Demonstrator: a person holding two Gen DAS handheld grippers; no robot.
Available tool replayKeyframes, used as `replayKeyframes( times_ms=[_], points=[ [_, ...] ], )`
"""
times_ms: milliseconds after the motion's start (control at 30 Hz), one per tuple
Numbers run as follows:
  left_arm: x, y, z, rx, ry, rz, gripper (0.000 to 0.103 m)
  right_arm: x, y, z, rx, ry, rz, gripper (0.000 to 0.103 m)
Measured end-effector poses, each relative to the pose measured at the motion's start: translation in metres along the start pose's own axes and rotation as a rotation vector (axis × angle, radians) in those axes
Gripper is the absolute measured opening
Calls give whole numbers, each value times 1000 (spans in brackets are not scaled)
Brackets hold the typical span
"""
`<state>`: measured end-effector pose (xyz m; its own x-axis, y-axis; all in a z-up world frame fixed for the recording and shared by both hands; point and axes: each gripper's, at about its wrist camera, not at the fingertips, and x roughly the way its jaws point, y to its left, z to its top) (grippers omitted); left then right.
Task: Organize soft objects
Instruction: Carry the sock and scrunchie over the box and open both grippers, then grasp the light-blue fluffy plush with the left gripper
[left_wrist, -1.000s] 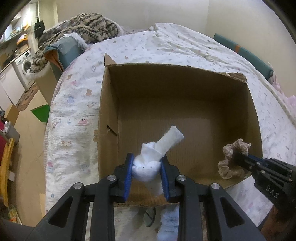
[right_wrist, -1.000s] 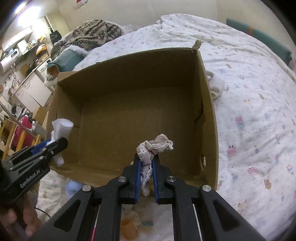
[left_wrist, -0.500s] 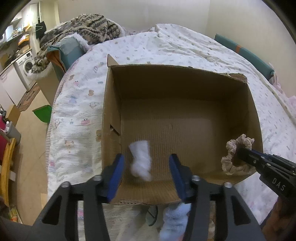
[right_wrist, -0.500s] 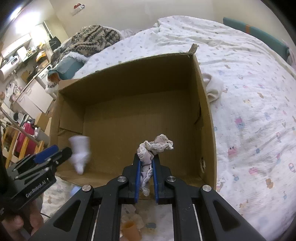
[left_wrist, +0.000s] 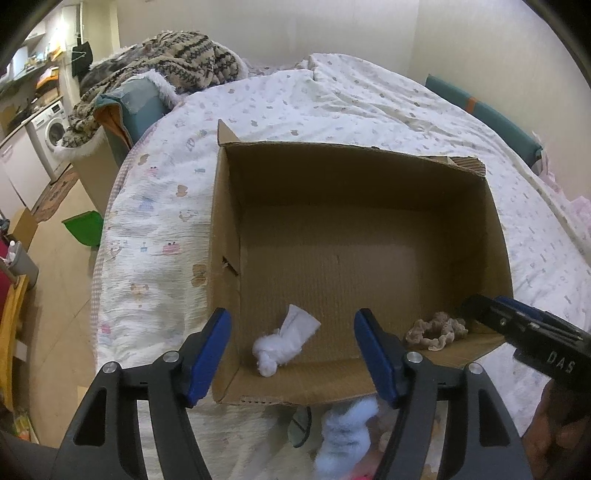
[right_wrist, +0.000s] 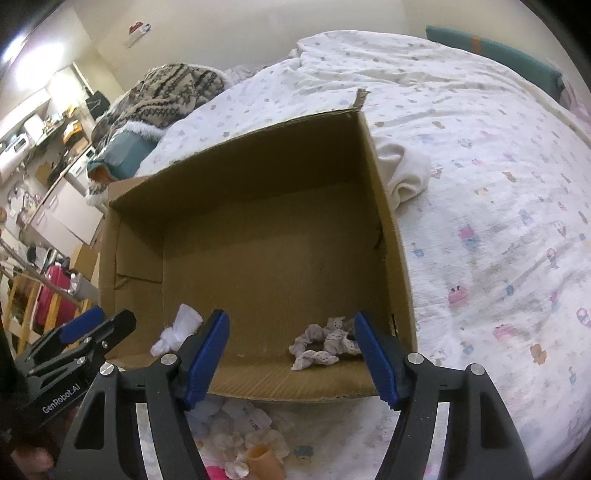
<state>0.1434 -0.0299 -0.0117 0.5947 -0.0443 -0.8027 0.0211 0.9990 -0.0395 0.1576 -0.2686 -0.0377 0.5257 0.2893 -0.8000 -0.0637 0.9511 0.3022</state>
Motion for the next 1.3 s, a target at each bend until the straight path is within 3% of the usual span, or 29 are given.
replayKeyframes(
  times_ms=[267, 700, 900, 1000, 1133, 1300],
  points=[
    [-20, 12, -2, -31, -7, -5, 66, -15, -3, -2, 26, -10, 11, 74],
    [-46, 30, -38, -71, 37, -5, 66, -49, -5, -30, 39, -3, 36, 74],
    [-47, 40, -56, -128, 94, -18, 67, -55, -7, -43, 80, 19, 58, 74],
    [-39, 35, -65, -134, 150, -61, 67, -56, -10, -53, 113, 43, 69, 74],
    [-19, 17, -75, -82, 236, -133, 69, -52, -13, -64, 149, 82, 59, 74],
    [3, -8, -78, -3, 280, -147, 69, -50, -19, -67, 181, 94, 57, 74]
  ],
)
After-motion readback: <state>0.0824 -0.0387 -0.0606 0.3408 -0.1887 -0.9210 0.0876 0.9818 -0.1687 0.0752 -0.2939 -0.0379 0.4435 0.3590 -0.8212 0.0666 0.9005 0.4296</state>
